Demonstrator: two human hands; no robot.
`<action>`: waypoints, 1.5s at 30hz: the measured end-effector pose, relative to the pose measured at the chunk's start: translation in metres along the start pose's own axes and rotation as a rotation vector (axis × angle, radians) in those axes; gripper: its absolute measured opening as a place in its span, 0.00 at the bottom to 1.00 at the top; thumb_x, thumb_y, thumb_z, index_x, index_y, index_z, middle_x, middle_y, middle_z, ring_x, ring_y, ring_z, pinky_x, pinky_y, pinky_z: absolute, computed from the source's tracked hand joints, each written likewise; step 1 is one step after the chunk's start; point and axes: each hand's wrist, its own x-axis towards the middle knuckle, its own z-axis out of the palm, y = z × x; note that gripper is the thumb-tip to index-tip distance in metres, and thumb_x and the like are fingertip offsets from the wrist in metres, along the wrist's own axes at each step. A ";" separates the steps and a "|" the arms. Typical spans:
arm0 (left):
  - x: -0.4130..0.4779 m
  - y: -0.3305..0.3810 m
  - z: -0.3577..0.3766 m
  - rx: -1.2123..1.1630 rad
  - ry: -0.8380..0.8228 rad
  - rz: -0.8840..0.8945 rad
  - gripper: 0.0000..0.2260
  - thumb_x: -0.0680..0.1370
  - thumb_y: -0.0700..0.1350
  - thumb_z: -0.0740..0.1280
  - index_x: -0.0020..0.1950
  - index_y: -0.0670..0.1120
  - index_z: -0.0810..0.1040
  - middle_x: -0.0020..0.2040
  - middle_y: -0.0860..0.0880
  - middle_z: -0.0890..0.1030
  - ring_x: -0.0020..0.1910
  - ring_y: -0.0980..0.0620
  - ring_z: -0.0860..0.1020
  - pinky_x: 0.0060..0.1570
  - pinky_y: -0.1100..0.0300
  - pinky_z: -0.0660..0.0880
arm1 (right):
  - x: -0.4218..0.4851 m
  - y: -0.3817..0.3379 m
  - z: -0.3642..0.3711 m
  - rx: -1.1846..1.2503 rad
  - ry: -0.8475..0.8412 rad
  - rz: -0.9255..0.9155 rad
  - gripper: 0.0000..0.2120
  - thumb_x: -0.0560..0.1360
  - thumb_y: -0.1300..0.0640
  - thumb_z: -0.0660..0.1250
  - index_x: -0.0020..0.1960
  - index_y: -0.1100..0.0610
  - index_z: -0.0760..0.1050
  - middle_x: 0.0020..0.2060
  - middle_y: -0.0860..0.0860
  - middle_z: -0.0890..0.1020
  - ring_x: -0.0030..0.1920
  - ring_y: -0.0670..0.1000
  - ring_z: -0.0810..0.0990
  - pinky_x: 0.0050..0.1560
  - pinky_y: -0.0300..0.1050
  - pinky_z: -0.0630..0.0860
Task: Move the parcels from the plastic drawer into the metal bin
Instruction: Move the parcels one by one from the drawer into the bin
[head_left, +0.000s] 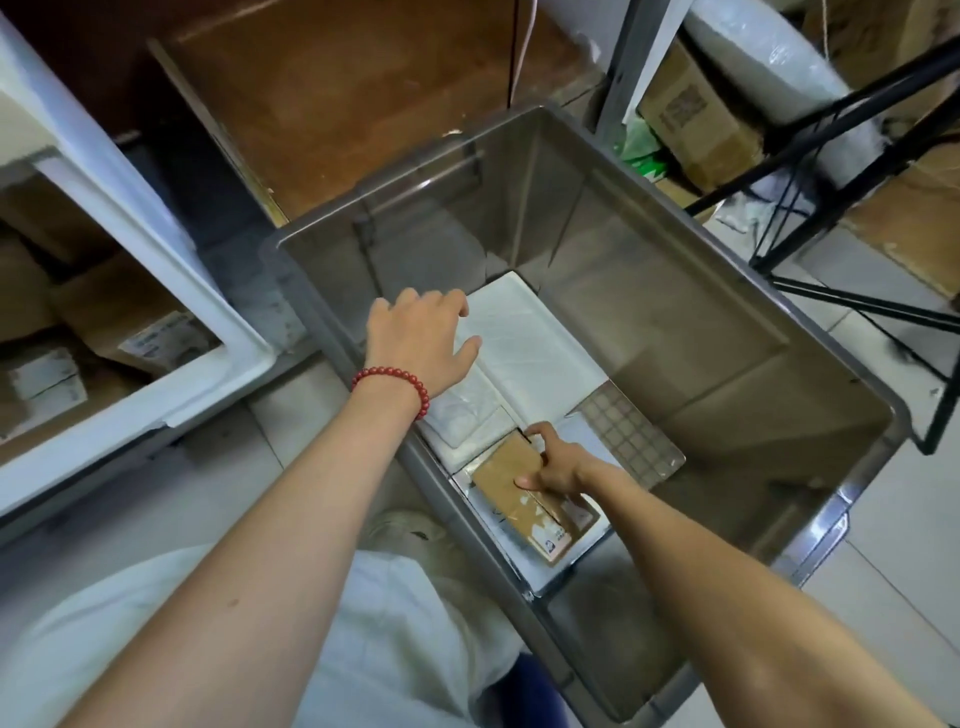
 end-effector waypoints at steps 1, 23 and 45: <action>0.000 0.000 0.000 -0.012 0.003 -0.010 0.17 0.78 0.59 0.59 0.63 0.52 0.71 0.58 0.52 0.79 0.59 0.47 0.74 0.51 0.52 0.67 | 0.003 0.002 0.006 -0.009 -0.005 0.017 0.34 0.75 0.52 0.71 0.73 0.49 0.54 0.62 0.60 0.76 0.56 0.58 0.76 0.58 0.50 0.71; -0.043 -0.021 -0.023 -0.068 0.092 -0.091 0.21 0.77 0.62 0.59 0.66 0.54 0.71 0.63 0.55 0.75 0.65 0.51 0.68 0.61 0.52 0.62 | -0.026 -0.013 -0.005 -0.329 0.140 -0.055 0.31 0.77 0.43 0.63 0.76 0.49 0.58 0.72 0.54 0.68 0.71 0.57 0.68 0.69 0.54 0.66; -0.236 -0.156 -0.133 -0.029 0.212 -0.637 0.20 0.78 0.59 0.60 0.66 0.52 0.71 0.60 0.50 0.78 0.61 0.47 0.73 0.53 0.53 0.72 | -0.171 -0.252 0.031 -0.531 0.668 -0.858 0.22 0.81 0.40 0.53 0.70 0.49 0.69 0.68 0.52 0.73 0.68 0.56 0.67 0.63 0.53 0.68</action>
